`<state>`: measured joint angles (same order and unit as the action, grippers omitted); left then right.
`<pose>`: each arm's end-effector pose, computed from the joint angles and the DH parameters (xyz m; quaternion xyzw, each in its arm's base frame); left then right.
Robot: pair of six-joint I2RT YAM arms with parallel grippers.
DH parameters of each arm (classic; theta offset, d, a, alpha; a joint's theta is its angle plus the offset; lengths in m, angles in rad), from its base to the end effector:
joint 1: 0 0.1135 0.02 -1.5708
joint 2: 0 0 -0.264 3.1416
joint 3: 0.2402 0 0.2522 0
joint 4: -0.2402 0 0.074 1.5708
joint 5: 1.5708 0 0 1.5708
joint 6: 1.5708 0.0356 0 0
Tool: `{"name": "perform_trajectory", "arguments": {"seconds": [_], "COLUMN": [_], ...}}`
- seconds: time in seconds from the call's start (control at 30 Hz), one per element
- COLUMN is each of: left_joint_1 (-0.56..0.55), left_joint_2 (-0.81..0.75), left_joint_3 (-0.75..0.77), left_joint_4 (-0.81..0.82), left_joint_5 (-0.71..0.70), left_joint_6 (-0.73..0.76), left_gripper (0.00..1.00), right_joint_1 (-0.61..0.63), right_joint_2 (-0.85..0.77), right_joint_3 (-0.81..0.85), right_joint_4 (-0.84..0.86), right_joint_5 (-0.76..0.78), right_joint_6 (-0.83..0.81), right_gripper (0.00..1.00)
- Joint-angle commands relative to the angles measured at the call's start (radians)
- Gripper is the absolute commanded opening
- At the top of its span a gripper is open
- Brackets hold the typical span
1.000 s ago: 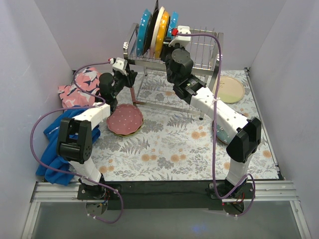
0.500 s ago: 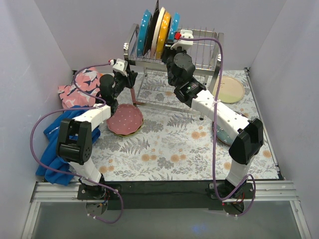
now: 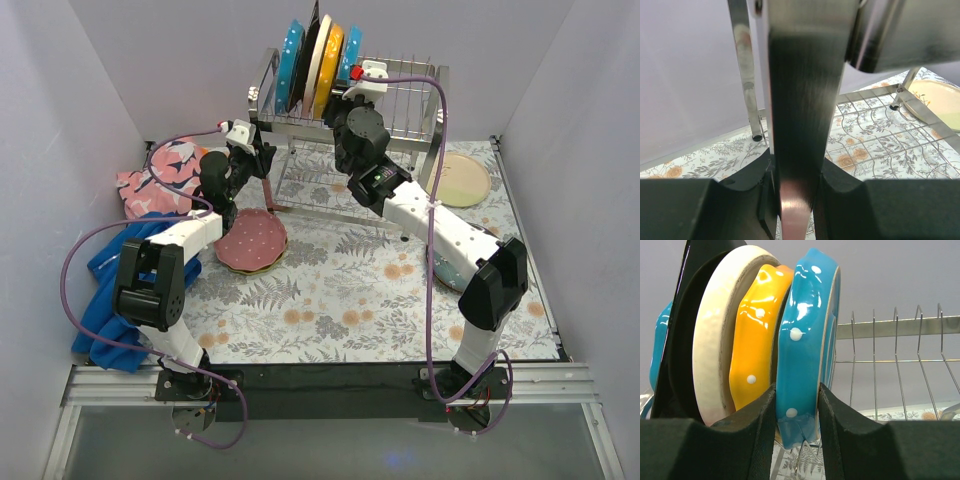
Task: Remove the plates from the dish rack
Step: Unload the plate from the dish rack.
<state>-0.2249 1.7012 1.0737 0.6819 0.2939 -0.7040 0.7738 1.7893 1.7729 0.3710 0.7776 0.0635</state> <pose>0.3835 -0.0983 0.2859 -0.0581 0.6860 -0.4117 0.5971 0.3152 0.2731 0.4617 0.1079 0.6039 0.1109 0.7819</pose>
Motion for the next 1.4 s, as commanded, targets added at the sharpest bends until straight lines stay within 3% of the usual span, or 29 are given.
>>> {"name": "perform_trajectory", "arguments": {"seconds": [0.0,0.57,0.63,0.67,0.77,1.13,1.37], "left_joint_1": [-0.005,-0.005,-0.005,-0.005,-0.007,-0.007,-0.005], "left_joint_2": [-0.061,-0.057,-0.058,-0.06,-0.06,-0.046,-0.034], "left_joint_3": [-0.024,-0.034,-0.034,-0.032,-0.031,-0.032,-0.029], "left_joint_4": [-0.021,-0.016,-0.018,-0.018,-0.021,-0.018,-0.013], "left_joint_5": [0.007,0.008,0.008,0.007,0.008,-0.002,-0.012], "left_joint_6": [-0.074,-0.065,-0.063,-0.063,-0.061,-0.068,-0.069], "left_gripper": [0.0,0.0,0.0,0.0,0.0,0.0,0.0], "right_joint_1": [-0.022,-0.044,-0.045,-0.045,-0.047,-0.048,-0.048], "right_joint_2": [0.01,0.05,0.051,0.051,0.047,0.042,0.05], "right_joint_3": [0.039,0.025,0.028,0.028,0.039,0.183,0.264], "right_joint_4": [0.002,-0.014,-0.023,-0.026,-0.034,-0.027,-0.017], "right_joint_5": [0.178,0.161,0.154,0.15,0.128,-0.049,-0.058], "right_joint_6": [-0.036,0.018,0.019,0.024,0.032,-0.033,-0.088], "right_gripper": [0.45,0.52,0.38,0.23,0.01,0.01,0.01]}}
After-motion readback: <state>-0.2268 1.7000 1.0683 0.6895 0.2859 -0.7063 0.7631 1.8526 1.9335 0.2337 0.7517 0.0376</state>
